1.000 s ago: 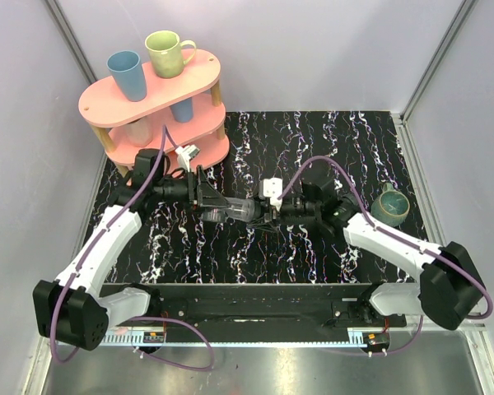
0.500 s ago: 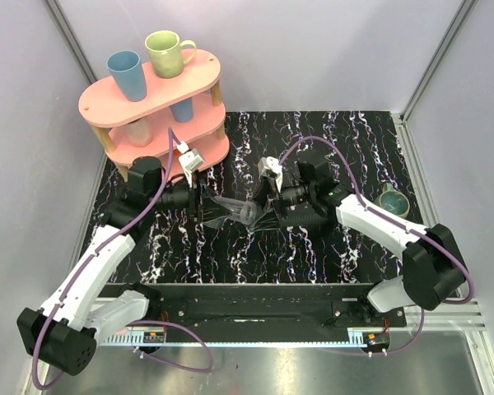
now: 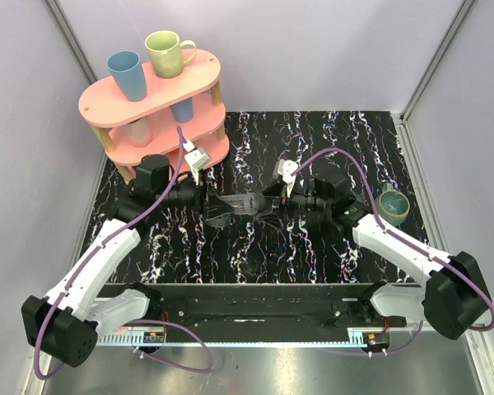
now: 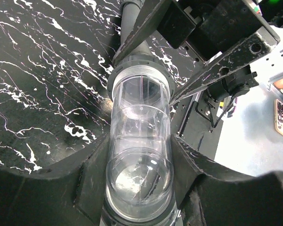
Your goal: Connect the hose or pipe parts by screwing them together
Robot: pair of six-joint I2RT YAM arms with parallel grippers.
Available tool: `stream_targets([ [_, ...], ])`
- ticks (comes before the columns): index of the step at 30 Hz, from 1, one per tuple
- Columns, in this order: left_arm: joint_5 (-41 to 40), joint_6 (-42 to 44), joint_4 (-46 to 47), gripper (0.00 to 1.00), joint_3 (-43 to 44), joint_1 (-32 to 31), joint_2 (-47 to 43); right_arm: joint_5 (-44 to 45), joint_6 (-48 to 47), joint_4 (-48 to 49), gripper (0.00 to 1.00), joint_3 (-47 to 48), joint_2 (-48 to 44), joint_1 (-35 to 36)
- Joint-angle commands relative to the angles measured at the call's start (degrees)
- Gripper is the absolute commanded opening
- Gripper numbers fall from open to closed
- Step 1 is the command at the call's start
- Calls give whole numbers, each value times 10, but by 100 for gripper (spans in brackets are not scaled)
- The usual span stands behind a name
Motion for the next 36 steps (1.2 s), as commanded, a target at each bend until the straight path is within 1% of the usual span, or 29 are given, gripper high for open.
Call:
stream_targets([
  [1,43,-8,-34,0,18,-12,18,54,-34,102,81,19,-13,-1],
  [5,35,-10,-42,0,14,-12,22,63,-52,93,81,37,-12,-1],
  [13,25,-17,-51,0,16,-13,42,35,-70,89,81,44,-21,-1],
  [15,20,-22,-52,0,17,-12,45,21,-76,86,83,42,-25,-1],
  [16,20,-23,-55,0,21,-12,50,18,-78,83,86,41,-27,0],
  [18,23,-24,-59,0,25,-12,52,24,-89,80,89,37,-26,0],
  [20,22,-32,-60,0,29,-11,52,29,-99,71,89,37,-28,-1],
  [22,22,-40,-65,0,37,-5,56,7,-134,48,89,31,-39,-2],
  [24,22,-73,-77,0,48,6,67,-38,-177,32,92,15,-58,-1],
  [26,35,-111,-98,0,57,31,79,-58,-183,26,96,-4,-89,-1],
  [28,36,-139,-122,0,68,48,93,-83,-188,27,98,-23,-116,-1],
  [33,58,-193,-122,0,74,55,102,-73,-201,43,99,-57,-141,0],
  [36,79,-227,-117,0,81,59,107,-57,-218,37,98,-56,-127,2],
])
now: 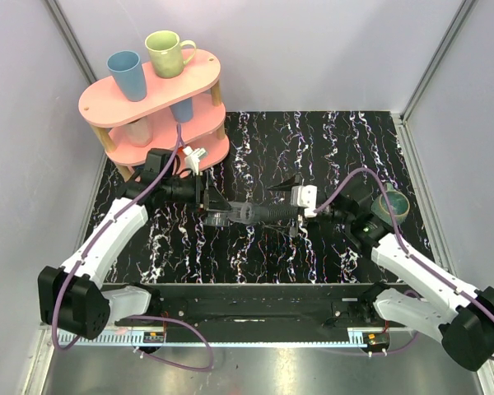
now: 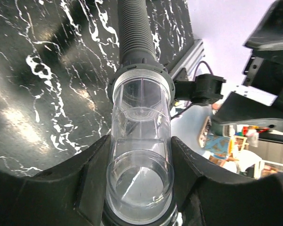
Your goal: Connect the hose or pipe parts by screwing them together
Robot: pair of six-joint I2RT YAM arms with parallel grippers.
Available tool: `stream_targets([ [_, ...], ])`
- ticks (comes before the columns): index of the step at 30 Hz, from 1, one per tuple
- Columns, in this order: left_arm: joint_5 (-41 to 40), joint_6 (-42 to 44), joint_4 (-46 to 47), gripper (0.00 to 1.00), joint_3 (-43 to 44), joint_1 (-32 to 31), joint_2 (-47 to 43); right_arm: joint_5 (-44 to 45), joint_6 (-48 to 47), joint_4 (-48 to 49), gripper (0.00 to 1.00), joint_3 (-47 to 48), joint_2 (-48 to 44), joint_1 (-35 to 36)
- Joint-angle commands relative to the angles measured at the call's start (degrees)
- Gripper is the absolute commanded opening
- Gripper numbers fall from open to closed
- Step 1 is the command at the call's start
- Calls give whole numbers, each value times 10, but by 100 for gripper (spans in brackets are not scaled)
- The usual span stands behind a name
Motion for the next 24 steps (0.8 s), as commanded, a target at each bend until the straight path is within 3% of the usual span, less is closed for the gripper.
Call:
stream_targets([
  [1,62,-83,13,0,40,7,0,8,-38,5,98,-2,20,8],
  [5,65,-108,18,0,53,8,-4,30,-70,-18,98,8,47,31],
  [18,104,-178,88,0,33,8,-5,44,-83,38,95,42,158,76],
  [23,103,-180,105,0,24,8,-2,13,-47,45,90,54,171,80],
  [24,103,-180,117,0,22,8,-1,8,-39,47,86,58,176,80],
])
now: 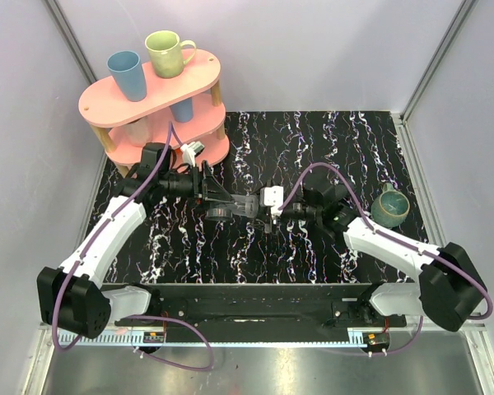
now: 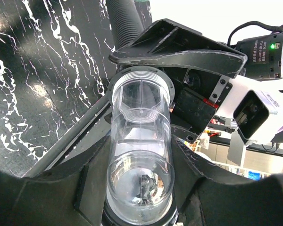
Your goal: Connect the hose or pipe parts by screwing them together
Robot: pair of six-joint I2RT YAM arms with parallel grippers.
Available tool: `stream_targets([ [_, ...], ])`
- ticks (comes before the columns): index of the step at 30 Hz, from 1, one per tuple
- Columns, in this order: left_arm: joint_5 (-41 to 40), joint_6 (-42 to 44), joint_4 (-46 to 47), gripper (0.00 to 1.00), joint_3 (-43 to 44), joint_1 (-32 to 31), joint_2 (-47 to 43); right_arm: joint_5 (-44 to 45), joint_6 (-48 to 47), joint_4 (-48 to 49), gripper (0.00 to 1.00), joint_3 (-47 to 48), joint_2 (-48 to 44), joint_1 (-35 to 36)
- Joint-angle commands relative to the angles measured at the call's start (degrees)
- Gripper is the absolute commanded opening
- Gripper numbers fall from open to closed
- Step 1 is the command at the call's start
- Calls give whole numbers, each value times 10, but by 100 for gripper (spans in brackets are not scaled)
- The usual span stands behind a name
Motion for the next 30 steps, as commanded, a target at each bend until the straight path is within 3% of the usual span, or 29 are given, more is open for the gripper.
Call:
stream_targets([
  [1,42,-22,100,0,-1,-1,-7,-53,40,26,83,34,15,21],
  [2,45,-18,112,0,-6,-1,-11,-54,62,27,77,36,17,21],
  [4,52,5,151,0,-11,-1,-19,-52,92,28,40,48,23,22],
  [5,56,20,157,0,-11,-1,-25,-50,118,28,28,52,23,20],
  [7,72,54,149,16,-4,-1,-27,-55,136,29,9,59,18,19],
  [9,86,85,109,37,13,-1,-20,-51,155,30,0,63,12,17],
  [14,56,152,20,53,40,-1,-17,-31,184,37,0,62,1,4],
  [18,61,150,27,52,28,-1,-24,-39,198,48,0,56,-9,-3],
  [19,71,149,32,49,25,-1,-26,-42,203,50,0,56,-9,-6],
  [23,81,154,47,7,9,-1,-38,-89,264,79,0,56,0,-26],
  [26,50,199,65,0,-13,-20,-72,-106,328,100,7,63,9,-35],
  [30,-31,277,78,0,-24,-68,-112,-179,392,100,30,91,31,-47],
])
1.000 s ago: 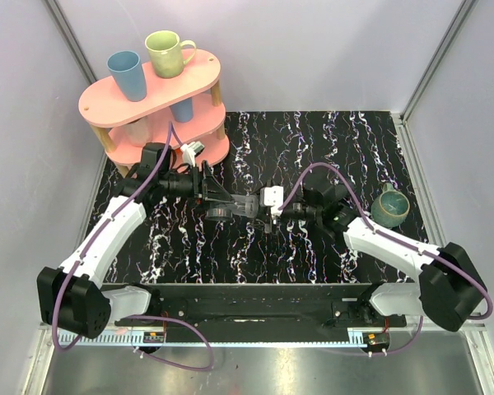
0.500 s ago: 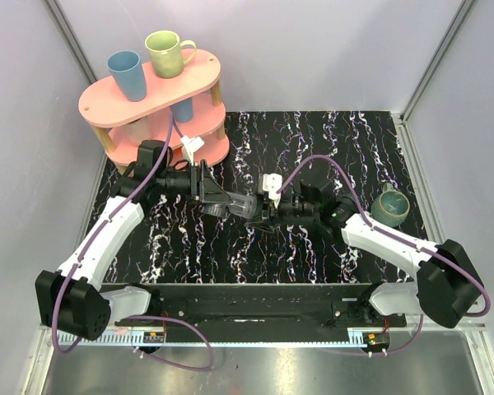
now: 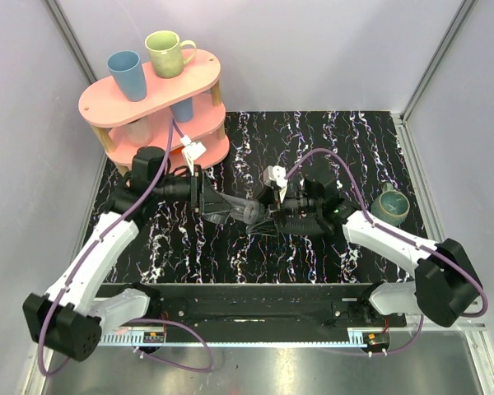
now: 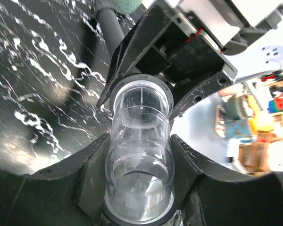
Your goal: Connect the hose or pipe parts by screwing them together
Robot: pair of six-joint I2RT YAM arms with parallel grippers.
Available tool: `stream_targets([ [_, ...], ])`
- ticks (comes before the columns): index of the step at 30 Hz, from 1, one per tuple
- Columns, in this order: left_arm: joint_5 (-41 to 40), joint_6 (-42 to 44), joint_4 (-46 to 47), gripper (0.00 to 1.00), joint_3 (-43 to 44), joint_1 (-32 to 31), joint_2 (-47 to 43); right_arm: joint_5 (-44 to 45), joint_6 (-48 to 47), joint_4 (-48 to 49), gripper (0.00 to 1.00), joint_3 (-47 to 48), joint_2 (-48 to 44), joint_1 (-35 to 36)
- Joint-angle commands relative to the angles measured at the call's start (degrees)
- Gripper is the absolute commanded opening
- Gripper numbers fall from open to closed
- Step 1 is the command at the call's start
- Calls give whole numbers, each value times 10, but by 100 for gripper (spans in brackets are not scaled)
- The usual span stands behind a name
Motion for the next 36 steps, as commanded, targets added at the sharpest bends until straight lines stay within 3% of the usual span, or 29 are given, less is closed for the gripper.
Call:
stream_targets([
  [1,-37,97,37,0,-13,-47,-39,-94,138,90,38,66,13,-26],
  [5,-41,136,15,0,-6,-50,-10,-103,219,87,46,97,36,-57],
  [7,-46,143,12,0,-10,-50,-5,-67,236,89,60,93,30,-61],
  [8,-44,144,11,0,-11,-50,-4,-49,230,96,72,76,11,-61],
  [11,-44,136,20,0,-22,-50,-2,7,193,95,79,47,-30,-61],
  [15,-37,124,31,0,-29,-50,17,72,121,38,81,51,-49,-61],
  [17,-34,117,34,0,-29,-50,24,127,98,59,82,29,-59,-61],
  [21,-37,90,44,0,-34,-47,40,147,58,65,82,15,-75,-62],
  [30,-52,-71,54,0,-20,10,42,30,-49,140,86,-77,-140,-56],
  [36,-25,-133,17,0,1,45,63,25,-106,90,88,-80,-143,-14],
])
